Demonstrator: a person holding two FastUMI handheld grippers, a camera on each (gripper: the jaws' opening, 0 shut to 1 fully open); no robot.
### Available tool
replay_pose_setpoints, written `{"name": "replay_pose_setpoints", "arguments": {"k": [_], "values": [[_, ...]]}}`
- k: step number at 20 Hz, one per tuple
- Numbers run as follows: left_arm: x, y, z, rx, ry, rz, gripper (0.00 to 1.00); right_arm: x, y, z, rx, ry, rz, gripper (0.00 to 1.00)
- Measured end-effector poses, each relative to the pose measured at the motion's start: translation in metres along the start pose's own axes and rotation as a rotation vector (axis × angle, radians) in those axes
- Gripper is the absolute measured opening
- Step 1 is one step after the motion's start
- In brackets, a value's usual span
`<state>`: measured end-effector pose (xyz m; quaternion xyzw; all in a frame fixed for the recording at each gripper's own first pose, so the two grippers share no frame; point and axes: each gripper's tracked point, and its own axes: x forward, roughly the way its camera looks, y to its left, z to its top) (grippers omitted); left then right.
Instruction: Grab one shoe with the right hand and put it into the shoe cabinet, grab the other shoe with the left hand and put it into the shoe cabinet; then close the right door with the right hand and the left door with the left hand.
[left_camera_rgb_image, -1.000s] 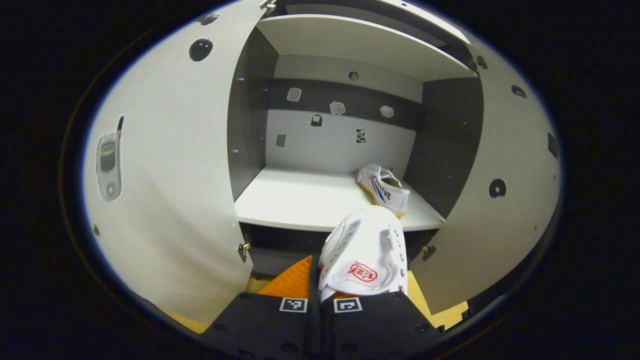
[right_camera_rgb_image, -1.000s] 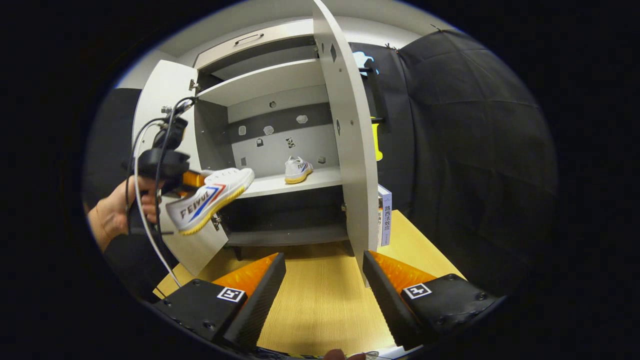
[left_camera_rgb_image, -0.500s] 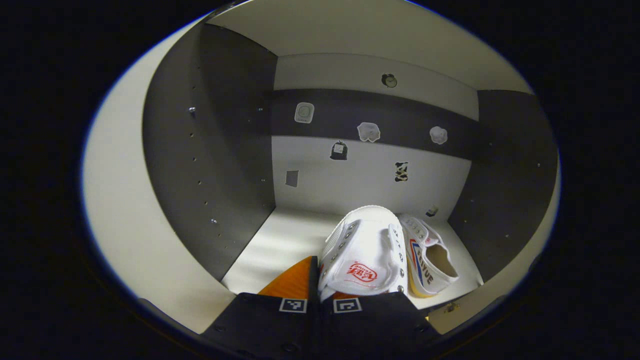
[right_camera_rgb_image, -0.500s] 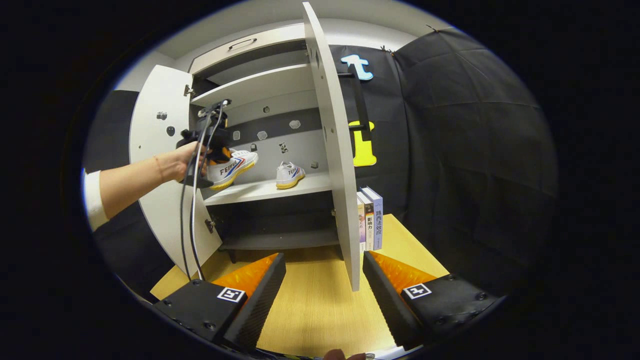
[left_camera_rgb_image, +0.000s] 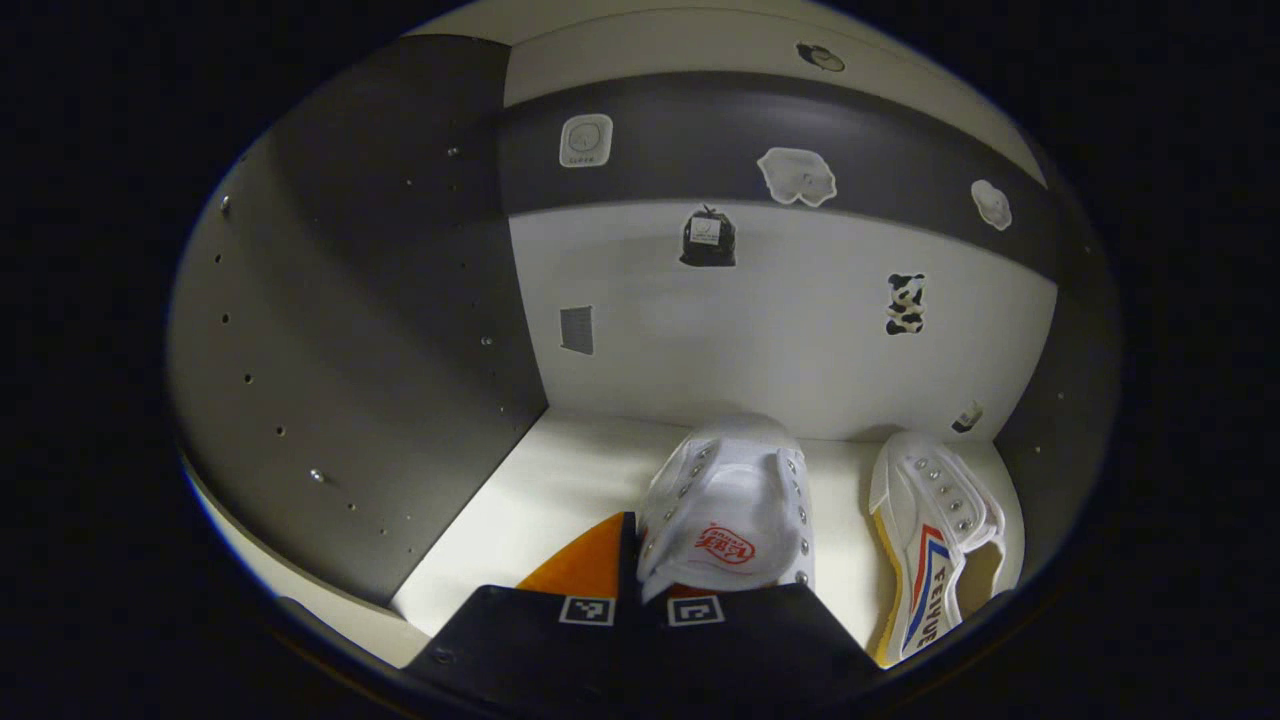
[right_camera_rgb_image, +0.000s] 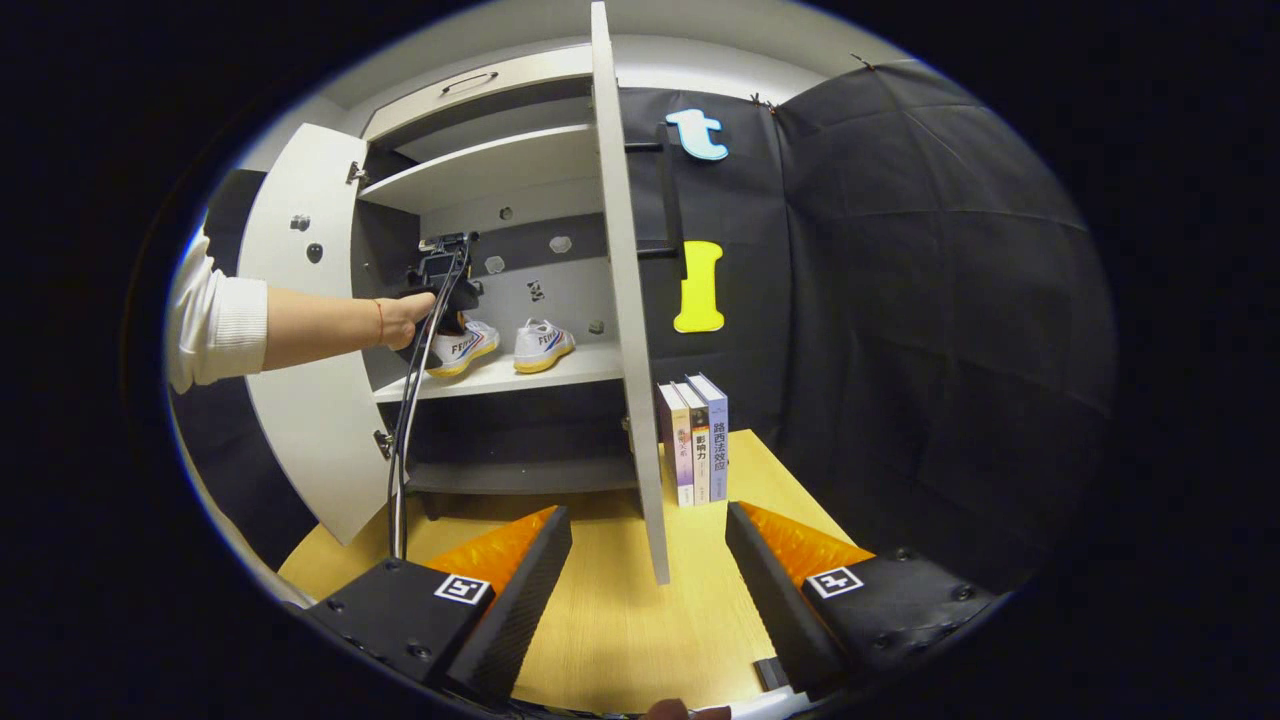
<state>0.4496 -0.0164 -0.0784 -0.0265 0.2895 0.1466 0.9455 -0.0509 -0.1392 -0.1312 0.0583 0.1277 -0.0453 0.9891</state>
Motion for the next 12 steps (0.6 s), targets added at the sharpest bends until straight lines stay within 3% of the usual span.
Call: {"name": "replay_pose_setpoints", "arguments": {"k": [7, 9, 12], "values": [[0.020, -0.002, -0.015, 0.029, 0.080, 0.046, 0.05, 0.002, -0.014, -0.004, 0.038, 0.012, -0.031, 0.99], [0.019, -0.006, -0.014, 0.025, 0.081, 0.024, 0.06, 0.002, -0.015, -0.004, 0.034, 0.006, -0.030, 0.99], [0.013, -0.007, -0.017, 0.029, 0.105, -0.007, 0.17, 0.001, -0.015, -0.001, 0.048, -0.001, -0.025, 0.99]]}}
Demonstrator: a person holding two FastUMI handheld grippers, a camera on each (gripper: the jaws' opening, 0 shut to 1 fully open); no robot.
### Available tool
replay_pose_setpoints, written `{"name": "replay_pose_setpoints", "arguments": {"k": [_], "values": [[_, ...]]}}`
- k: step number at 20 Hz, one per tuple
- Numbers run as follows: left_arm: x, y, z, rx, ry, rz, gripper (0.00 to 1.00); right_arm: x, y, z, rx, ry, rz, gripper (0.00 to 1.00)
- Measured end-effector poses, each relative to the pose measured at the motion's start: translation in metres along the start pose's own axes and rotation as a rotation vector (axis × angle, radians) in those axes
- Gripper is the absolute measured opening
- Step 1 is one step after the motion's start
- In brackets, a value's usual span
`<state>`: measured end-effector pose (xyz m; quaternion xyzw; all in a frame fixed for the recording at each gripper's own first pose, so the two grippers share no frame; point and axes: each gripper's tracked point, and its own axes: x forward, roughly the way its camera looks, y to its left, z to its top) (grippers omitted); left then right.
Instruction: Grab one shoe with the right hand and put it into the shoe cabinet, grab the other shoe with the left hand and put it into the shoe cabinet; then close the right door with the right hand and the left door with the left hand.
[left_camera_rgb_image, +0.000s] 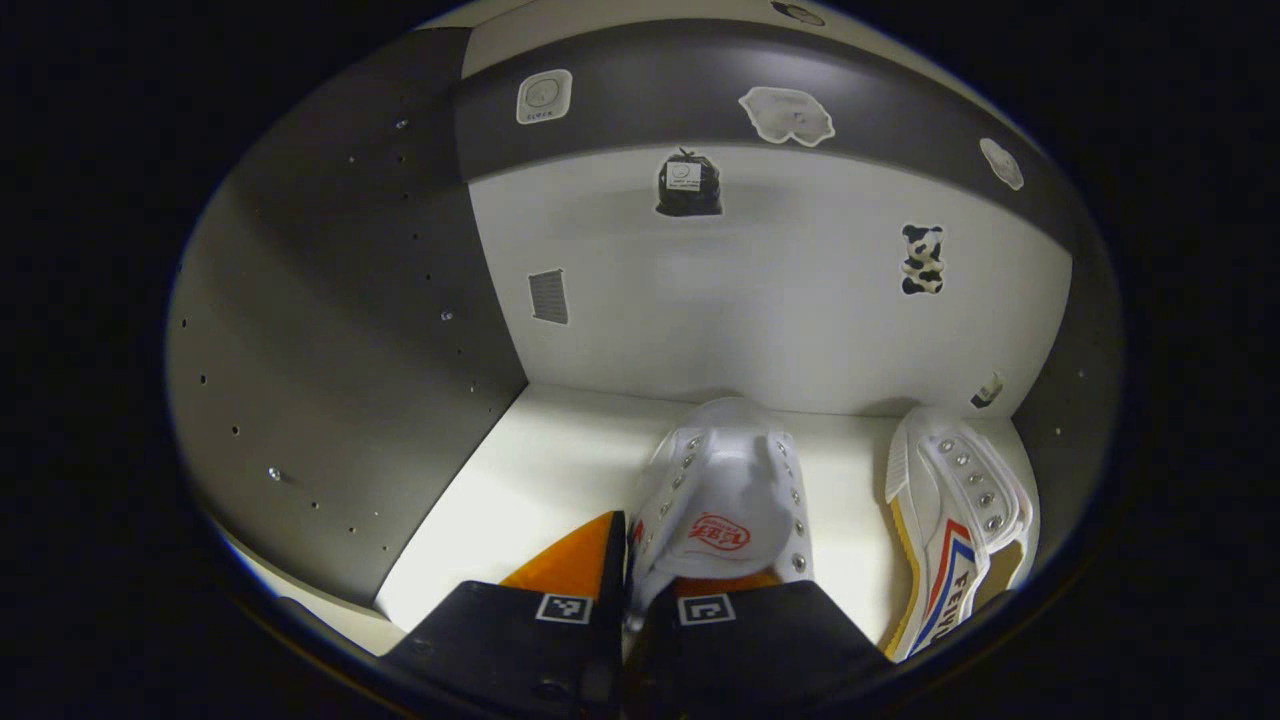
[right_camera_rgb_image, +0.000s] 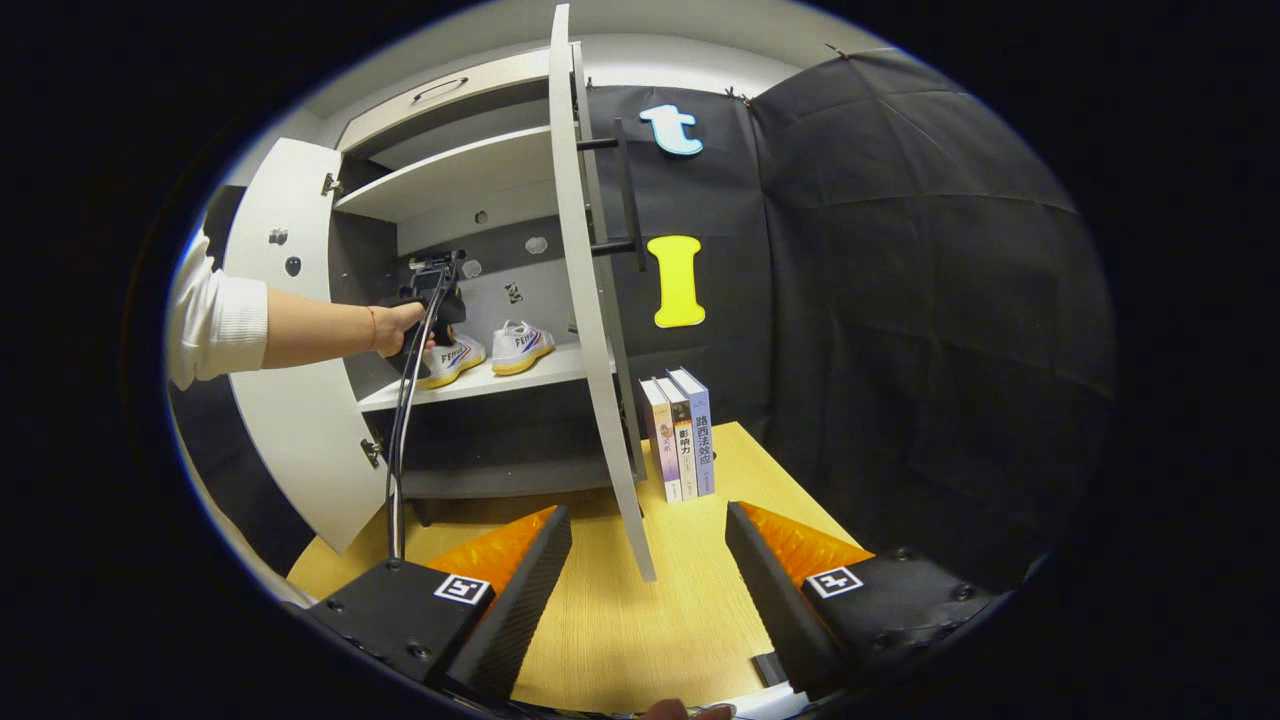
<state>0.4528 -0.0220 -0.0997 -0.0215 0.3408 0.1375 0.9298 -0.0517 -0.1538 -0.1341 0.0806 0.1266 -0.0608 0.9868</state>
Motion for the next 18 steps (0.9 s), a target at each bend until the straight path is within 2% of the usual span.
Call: {"name": "replay_pose_setpoints", "arguments": {"k": [1, 3, 4, 6, 8, 10, 13, 18], "values": [[-0.002, 0.000, 0.001, 0.008, -0.003, -0.011, 0.19, 0.000, 0.000, 0.001, 0.003, -0.002, 0.004, 0.99], [-0.011, 0.004, 0.001, 0.064, 0.000, -0.001, 0.33, -0.001, 0.003, 0.000, 0.009, -0.002, 0.019, 0.99], [-0.015, 0.008, 0.003, 0.086, -0.018, 0.016, 0.54, -0.002, 0.005, 0.000, 0.011, -0.001, 0.026, 0.99], [-0.026, 0.010, 0.005, 0.081, -0.061, 0.010, 0.67, -0.003, 0.009, -0.003, 0.014, 0.003, 0.040, 0.99], [-0.038, 0.006, 0.003, 0.050, -0.093, -0.032, 0.76, -0.005, 0.011, -0.004, 0.019, 0.006, 0.049, 0.99], [-0.050, 0.010, 0.002, 0.061, -0.117, -0.044, 0.85, -0.006, 0.012, -0.005, 0.032, 0.010, 0.054, 0.99], [-0.075, 0.014, 0.001, 0.077, -0.167, -0.065, 0.89, -0.007, 0.012, -0.006, 0.039, 0.014, 0.060, 0.99], [-0.129, 0.011, -0.005, 0.063, -0.266, -0.155, 0.89, -0.010, 0.011, 0.000, 0.028, 0.013, 0.064, 0.99]]}}
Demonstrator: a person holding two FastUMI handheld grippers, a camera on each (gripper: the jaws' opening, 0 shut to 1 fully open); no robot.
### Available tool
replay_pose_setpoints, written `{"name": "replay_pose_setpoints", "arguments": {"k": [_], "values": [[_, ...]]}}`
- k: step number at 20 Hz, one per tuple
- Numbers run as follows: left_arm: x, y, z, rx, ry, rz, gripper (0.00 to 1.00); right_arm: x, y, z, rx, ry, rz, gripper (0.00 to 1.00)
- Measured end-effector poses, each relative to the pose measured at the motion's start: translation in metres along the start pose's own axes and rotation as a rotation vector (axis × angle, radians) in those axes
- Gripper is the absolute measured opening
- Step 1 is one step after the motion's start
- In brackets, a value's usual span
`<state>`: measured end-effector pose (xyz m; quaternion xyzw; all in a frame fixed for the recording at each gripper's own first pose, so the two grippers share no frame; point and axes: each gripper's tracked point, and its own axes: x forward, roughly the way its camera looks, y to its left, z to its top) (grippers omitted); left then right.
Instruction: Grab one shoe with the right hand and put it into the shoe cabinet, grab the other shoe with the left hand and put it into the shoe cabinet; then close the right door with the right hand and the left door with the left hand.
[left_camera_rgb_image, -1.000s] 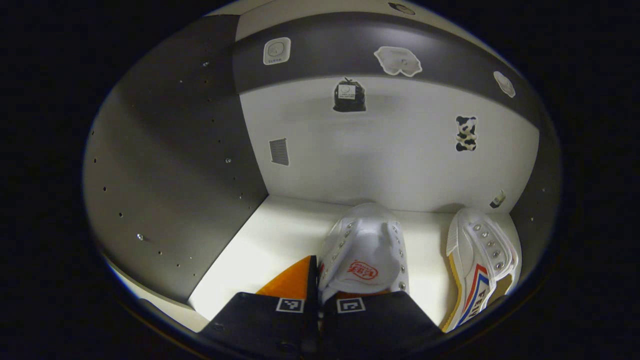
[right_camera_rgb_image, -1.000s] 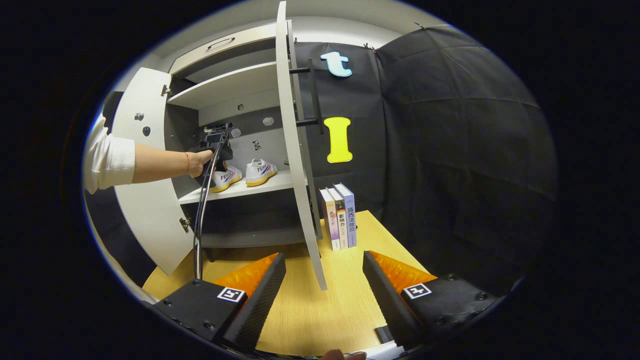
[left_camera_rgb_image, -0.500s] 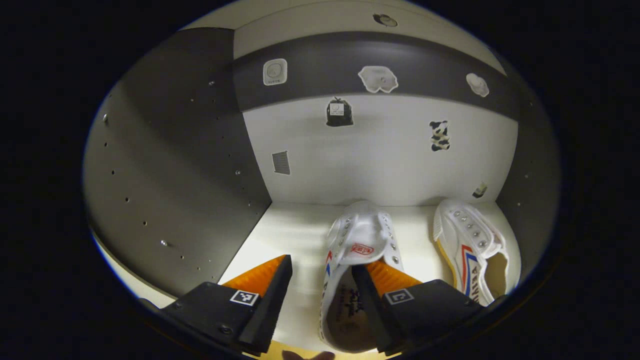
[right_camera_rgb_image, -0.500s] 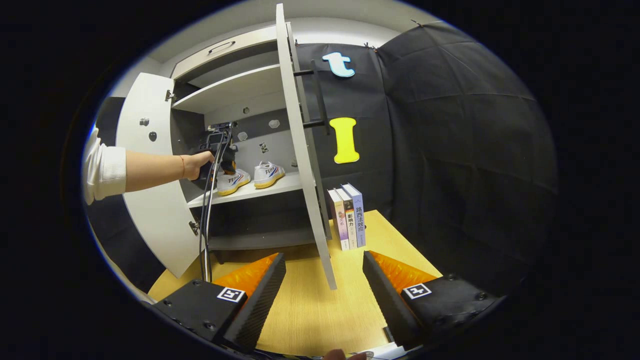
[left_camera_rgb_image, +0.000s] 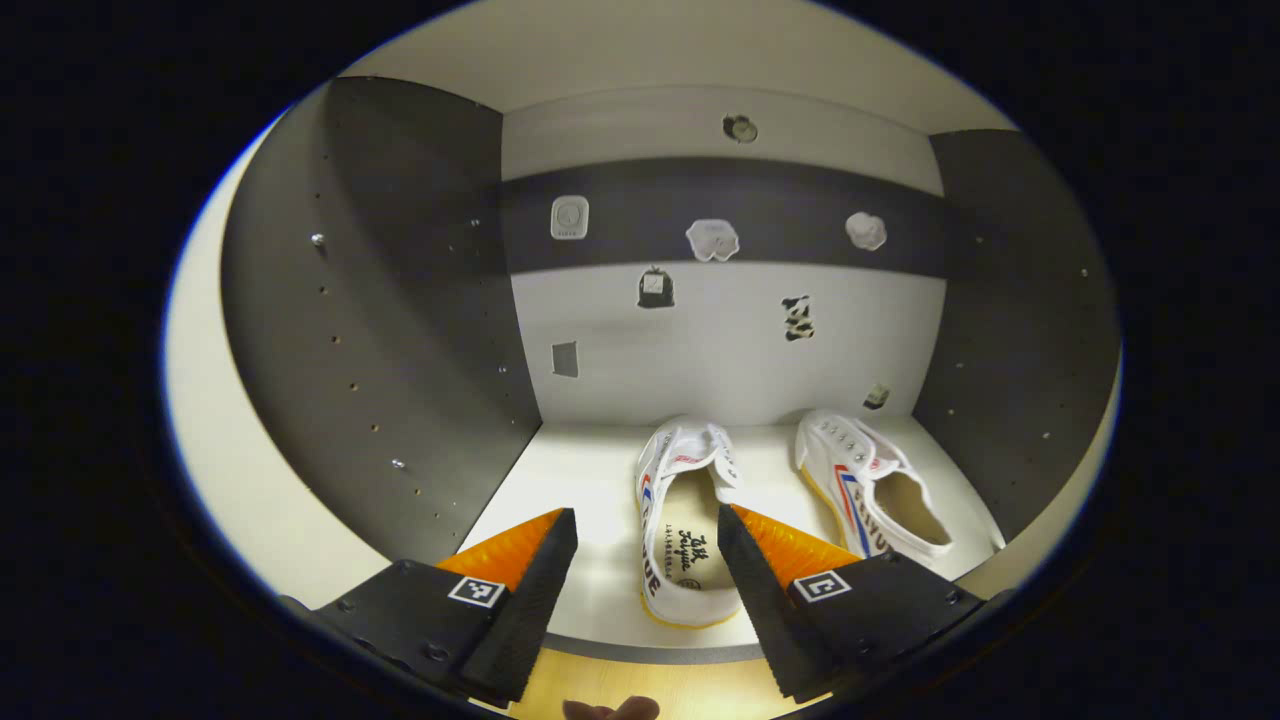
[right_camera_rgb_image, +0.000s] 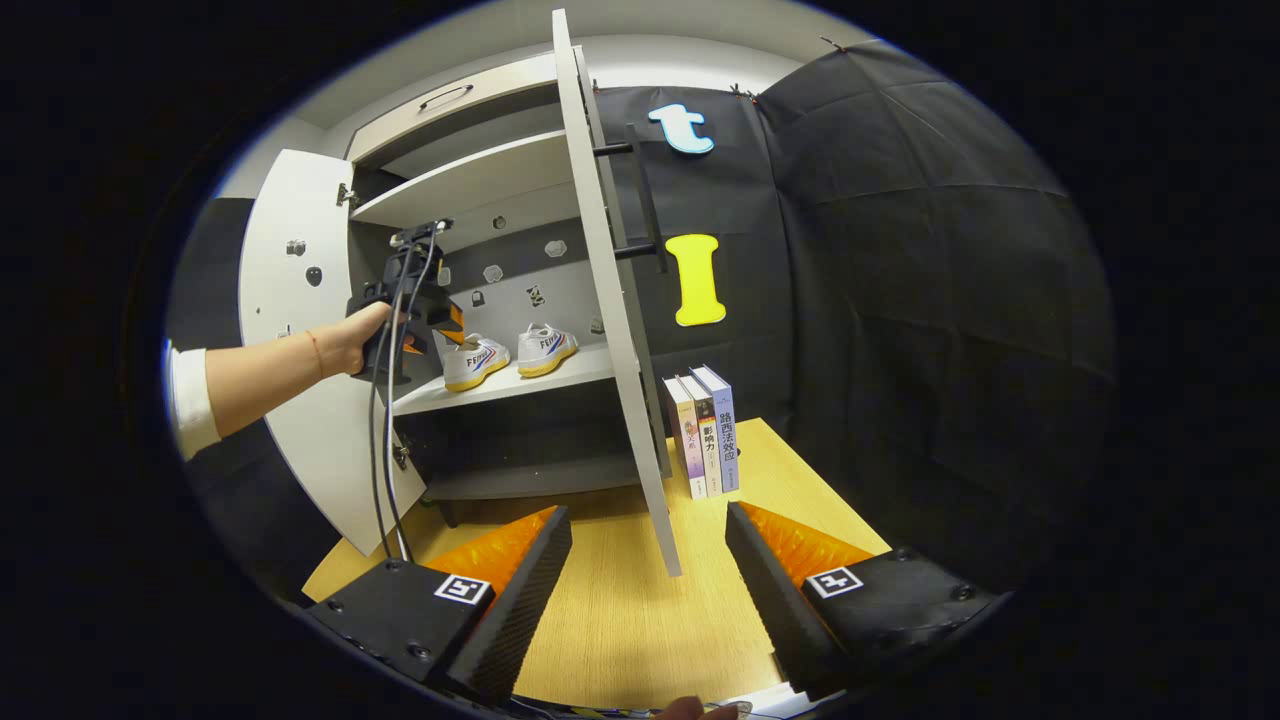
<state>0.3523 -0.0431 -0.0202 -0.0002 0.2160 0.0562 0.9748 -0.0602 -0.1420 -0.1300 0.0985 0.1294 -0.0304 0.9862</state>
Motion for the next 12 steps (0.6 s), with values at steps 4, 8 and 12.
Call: {"name": "replay_pose_setpoints", "arguments": {"k": [4, 8, 12], "values": [[-0.063, -0.012, 0.011, 0.011, -0.129, -0.061, 0.89, 0.001, -0.023, 0.025, 0.005, -0.019, -0.046, 0.99], [-0.133, -0.027, 0.016, -0.009, -0.265, -0.150, 0.89, 0.000, -0.048, 0.077, -0.006, -0.088, -0.095, 0.98], [-0.198, -0.021, 0.003, -0.006, -0.358, -0.191, 0.89, 0.013, -0.075, 0.130, -0.017, -0.153, -0.127, 1.00]]}}
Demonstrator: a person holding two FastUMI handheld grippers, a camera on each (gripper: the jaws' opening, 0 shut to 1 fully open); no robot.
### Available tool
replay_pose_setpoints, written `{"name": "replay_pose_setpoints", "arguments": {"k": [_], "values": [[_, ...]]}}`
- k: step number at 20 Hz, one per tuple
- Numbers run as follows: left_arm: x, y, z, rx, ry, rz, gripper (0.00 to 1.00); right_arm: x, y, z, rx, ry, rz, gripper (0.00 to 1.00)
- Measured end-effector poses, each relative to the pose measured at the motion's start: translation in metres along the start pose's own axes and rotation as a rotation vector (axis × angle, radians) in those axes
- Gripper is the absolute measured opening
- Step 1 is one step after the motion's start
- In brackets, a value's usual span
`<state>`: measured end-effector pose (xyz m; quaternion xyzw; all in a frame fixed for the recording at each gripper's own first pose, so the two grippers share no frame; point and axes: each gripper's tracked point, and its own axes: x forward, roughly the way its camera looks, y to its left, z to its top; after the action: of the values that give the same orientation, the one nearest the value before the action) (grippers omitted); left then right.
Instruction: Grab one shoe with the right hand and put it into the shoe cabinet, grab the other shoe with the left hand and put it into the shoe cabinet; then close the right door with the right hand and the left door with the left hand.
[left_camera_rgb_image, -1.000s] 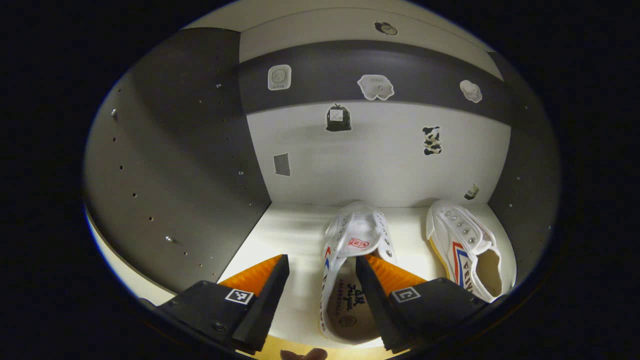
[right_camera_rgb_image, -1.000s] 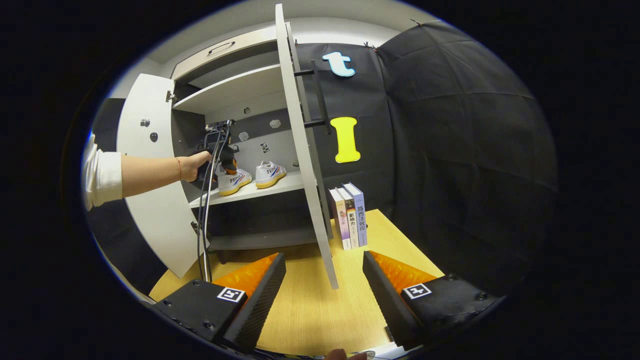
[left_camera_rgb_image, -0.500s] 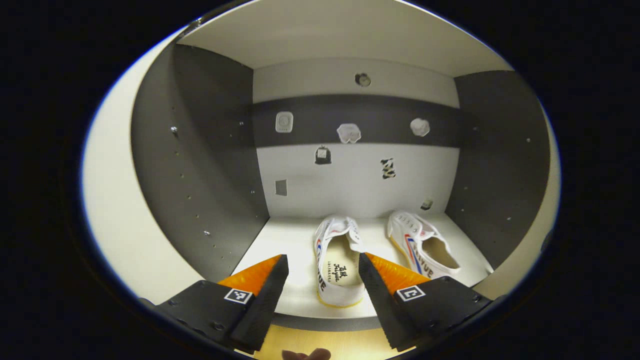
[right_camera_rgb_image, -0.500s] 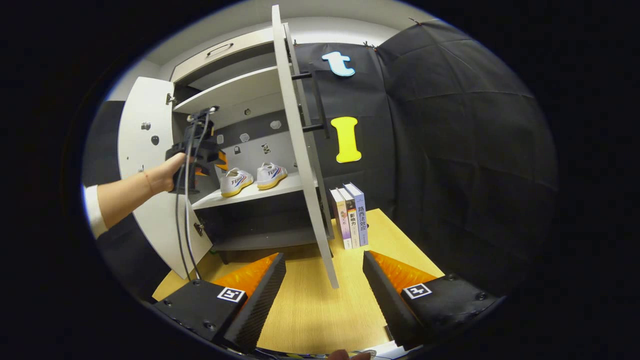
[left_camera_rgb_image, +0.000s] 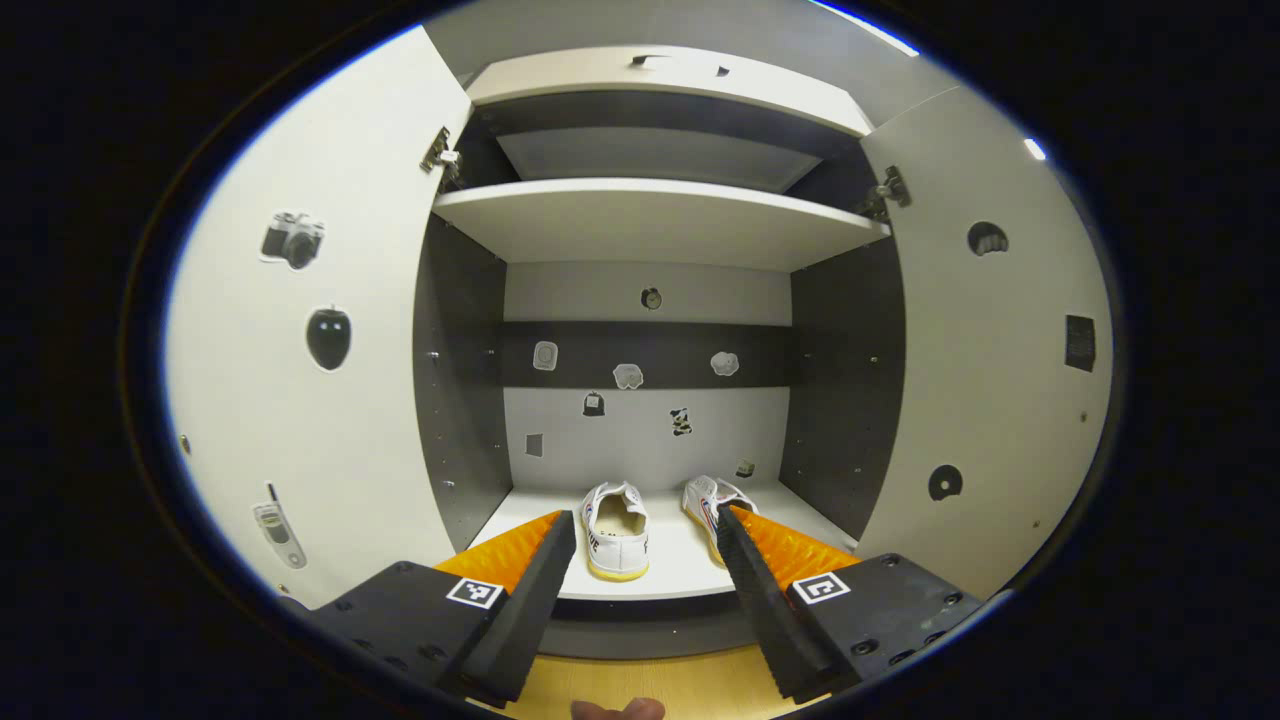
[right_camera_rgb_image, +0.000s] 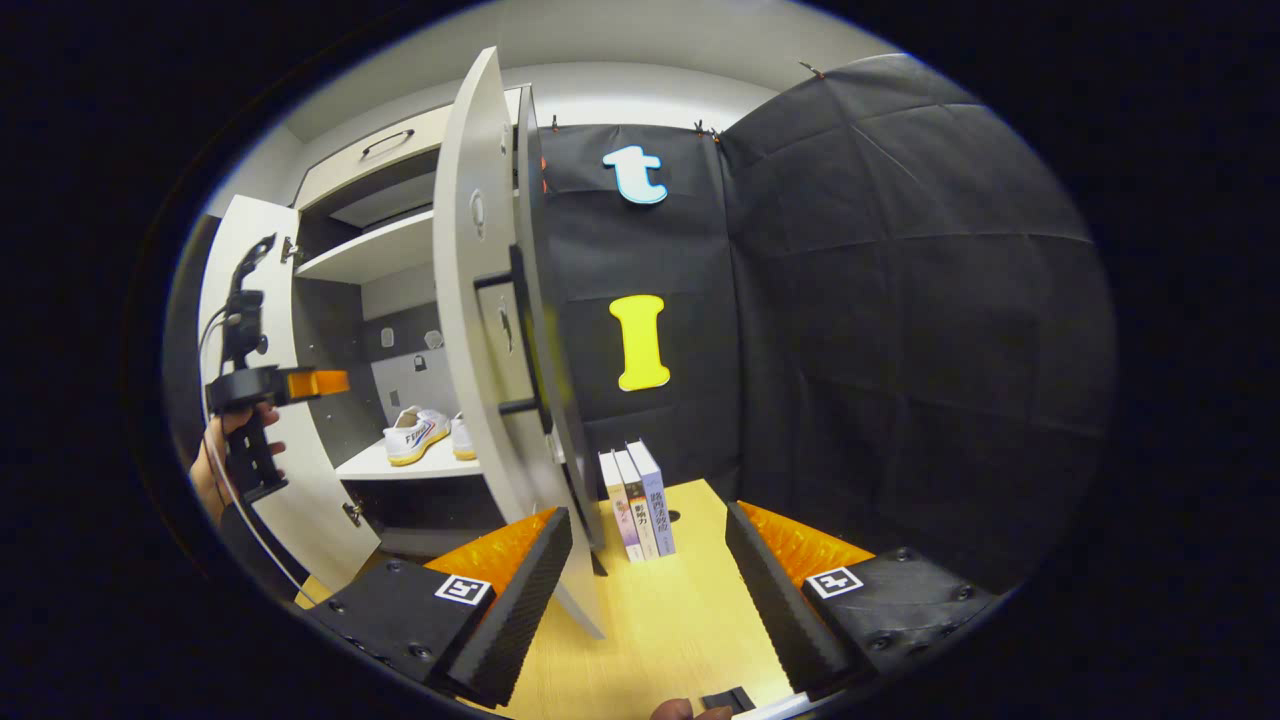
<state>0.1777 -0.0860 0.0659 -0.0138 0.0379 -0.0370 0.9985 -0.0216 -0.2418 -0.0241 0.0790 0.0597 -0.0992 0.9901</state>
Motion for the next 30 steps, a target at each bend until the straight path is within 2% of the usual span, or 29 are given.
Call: {"name": "replay_pose_setpoints", "arguments": {"k": [5, 9, 13, 16, 17, 19, 23, 30], "values": [[-0.063, 0.001, -0.011, 0.023, -0.022, -0.034, 0.89, 0.036, -0.009, 0.049, -0.037, -0.060, -0.003, 0.98], [-0.096, 0.020, -0.018, 0.012, -0.029, 0.014, 0.91, 0.072, 0.003, 0.068, -0.062, -0.072, 0.019, 1.00], [-0.119, 0.034, -0.023, 0.008, -0.021, 0.014, 0.92, 0.084, 0.028, 0.062, -0.055, -0.062, 0.057, 0.99], [-0.131, 0.041, -0.022, 0.012, -0.038, 0.013, 0.92, 0.080, 0.028, 0.060, -0.080, -0.080, 0.041, 0.96], [-0.134, 0.041, -0.021, 0.010, -0.040, 0.006, 0.93, 0.080, 0.029, 0.059, -0.067, -0.076, 0.040, 1.00], [-0.137, 0.041, -0.021, 0.014, -0.040, 0.001, 0.93, 0.079, 0.031, 0.058, -0.046, -0.070, 0.036, 0.96], [-0.138, 0.037, -0.020, 0.018, -0.039, -0.027, 0.93, 0.075, 0.040, 0.056, -0.053, -0.079, 0.024, 0.98], [-0.146, 0.046, -0.014, 0.040, -0.056, -0.031, 0.93, 0.063, 0.101, 0.043, -0.026, -0.070, 0.112, 0.97]]}}
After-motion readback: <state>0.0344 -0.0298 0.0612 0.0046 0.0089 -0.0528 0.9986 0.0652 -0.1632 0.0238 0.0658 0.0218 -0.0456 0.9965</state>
